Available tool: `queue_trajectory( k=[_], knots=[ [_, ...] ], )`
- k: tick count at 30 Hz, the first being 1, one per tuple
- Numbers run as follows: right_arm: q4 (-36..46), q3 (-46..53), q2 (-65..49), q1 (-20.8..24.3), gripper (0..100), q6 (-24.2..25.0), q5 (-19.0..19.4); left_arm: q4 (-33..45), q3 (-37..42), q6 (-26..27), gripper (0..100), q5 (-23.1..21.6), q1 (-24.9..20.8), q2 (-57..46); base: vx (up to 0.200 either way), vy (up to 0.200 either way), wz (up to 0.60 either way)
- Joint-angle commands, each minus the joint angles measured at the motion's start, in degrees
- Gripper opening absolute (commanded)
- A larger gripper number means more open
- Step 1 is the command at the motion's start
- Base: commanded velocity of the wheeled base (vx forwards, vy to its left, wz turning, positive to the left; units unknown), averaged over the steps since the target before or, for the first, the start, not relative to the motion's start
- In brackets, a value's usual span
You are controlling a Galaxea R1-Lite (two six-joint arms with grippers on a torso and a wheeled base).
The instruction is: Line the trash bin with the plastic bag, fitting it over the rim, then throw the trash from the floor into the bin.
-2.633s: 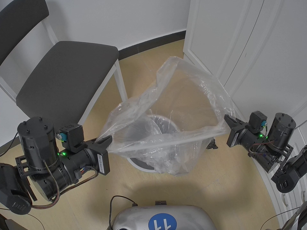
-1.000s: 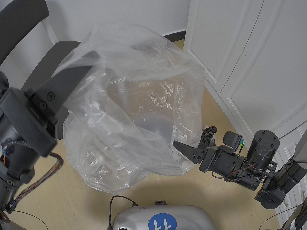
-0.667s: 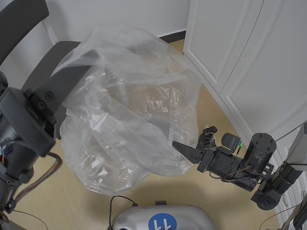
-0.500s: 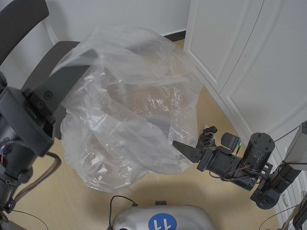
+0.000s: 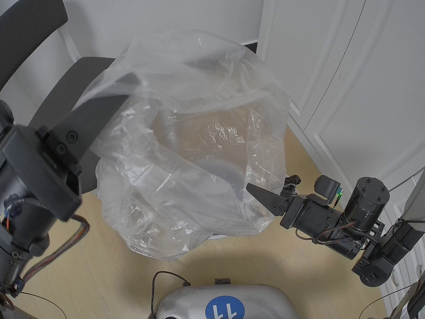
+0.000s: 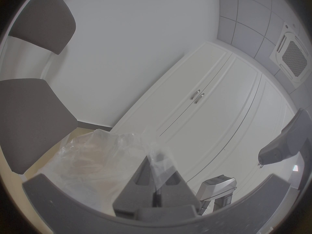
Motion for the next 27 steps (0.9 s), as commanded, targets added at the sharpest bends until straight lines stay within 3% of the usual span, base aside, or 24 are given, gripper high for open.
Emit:
queue_trajectory(
  k=[1, 14, 27],
  knots=[
    [-1.0, 0.1, -2.2, -0.4, 100, -0.1, 0.0, 0.0, 0.0, 0.0, 0, 0.0, 0.0, 0.4, 0.000, 0.000, 0.00],
    [-1.0, 0.3, -4.3, -1.7, 100, -0.5, 0.1, 0.0, -0.1, -0.1, 0, 0.1, 0.1, 1.1, 0.000, 0.000, 0.00],
    [-1.0, 2.4, -11.6, -0.5, 100, -3.3, 0.1, 0.0, -0.2, -0.7, 0, 0.1, 3.2, 3.8, 0.000, 0.000, 0.00]
  ],
)
